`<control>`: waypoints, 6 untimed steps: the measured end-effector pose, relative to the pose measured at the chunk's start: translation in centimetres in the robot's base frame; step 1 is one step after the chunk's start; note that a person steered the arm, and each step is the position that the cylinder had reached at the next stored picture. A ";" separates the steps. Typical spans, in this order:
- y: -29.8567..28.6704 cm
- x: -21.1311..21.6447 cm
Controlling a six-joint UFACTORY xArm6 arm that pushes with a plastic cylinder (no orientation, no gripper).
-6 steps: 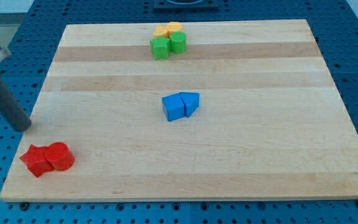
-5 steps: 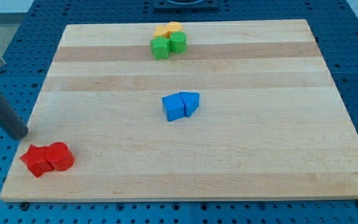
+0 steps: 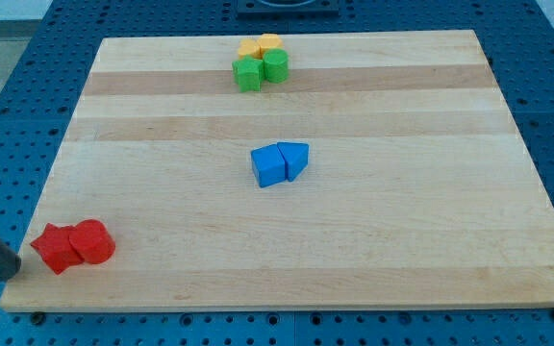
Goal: Move the red blocks below the blue blocks
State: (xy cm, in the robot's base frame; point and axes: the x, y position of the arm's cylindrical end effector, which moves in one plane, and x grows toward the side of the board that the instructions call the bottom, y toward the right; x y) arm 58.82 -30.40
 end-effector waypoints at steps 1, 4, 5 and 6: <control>0.0 0.0; 11.8 -4.8; 11.8 -5.3; 6.8 -5.3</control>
State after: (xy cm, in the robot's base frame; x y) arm 53.51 -23.64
